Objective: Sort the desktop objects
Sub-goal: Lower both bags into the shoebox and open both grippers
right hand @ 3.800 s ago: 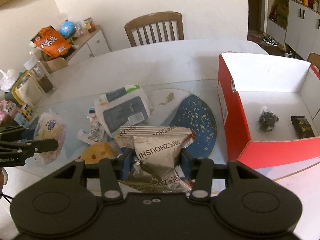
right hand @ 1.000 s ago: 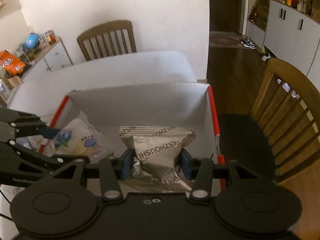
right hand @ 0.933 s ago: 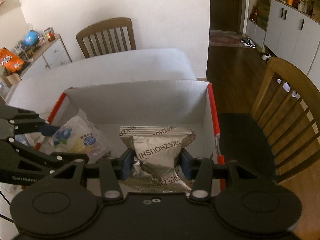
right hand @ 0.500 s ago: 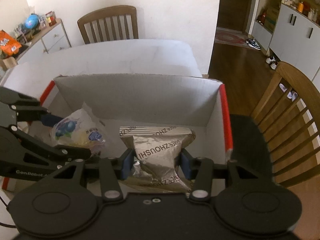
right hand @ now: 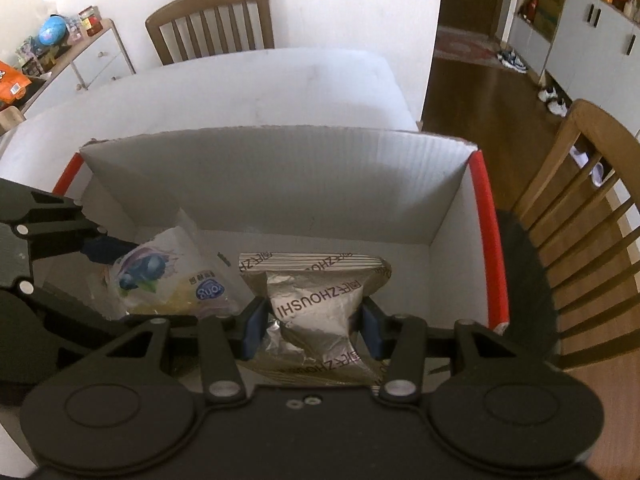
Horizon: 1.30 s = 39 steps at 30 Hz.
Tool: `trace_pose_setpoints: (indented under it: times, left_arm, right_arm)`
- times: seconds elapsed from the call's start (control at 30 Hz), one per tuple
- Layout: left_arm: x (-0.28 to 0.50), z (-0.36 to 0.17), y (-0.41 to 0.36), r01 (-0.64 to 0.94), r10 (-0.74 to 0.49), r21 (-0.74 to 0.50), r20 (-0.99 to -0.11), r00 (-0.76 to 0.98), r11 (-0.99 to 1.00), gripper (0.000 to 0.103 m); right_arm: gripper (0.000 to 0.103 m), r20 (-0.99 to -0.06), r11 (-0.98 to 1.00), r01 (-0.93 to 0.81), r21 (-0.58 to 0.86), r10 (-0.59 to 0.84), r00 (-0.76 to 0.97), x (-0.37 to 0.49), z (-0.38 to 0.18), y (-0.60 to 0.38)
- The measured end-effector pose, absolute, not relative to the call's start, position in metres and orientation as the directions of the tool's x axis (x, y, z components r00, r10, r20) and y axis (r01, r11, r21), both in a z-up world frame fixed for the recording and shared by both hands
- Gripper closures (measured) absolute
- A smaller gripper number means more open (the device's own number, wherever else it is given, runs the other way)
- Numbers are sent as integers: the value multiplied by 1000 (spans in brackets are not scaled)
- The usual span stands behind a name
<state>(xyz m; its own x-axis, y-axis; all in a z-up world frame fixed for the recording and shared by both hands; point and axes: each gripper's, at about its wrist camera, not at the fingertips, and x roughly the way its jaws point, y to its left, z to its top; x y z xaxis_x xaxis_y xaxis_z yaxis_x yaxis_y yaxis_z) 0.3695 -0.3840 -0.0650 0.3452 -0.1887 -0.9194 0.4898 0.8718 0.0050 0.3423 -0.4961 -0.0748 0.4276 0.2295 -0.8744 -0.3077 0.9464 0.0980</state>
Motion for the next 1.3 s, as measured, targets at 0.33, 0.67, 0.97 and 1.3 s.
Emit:
trace_pose_setpoints:
  times: [0.33, 0.67, 0.97, 1.3]
  left_arm:
    - [366, -68, -380, 518, -211, -60, -948, 238, 853, 49]
    - [376, -71, -381, 476, -205, -79, -954, 218, 876, 45]
    - [364, -57, -373, 476, -230, -85, -939, 254, 875, 24]
    - [349, -32, -360, 458, -270, -104, -910, 314, 883, 24]
  right_arm:
    - [55, -899, 936, -336, 102, 231, 371, 342, -85, -494]
    - [54, -912, 944, -319, 86, 203, 355, 351, -89, -488]
    - [48, -890, 940, -330, 85, 221, 399, 343, -77, -491]
    - [39, -863, 940, -332, 77, 230, 450, 329, -54, -498]
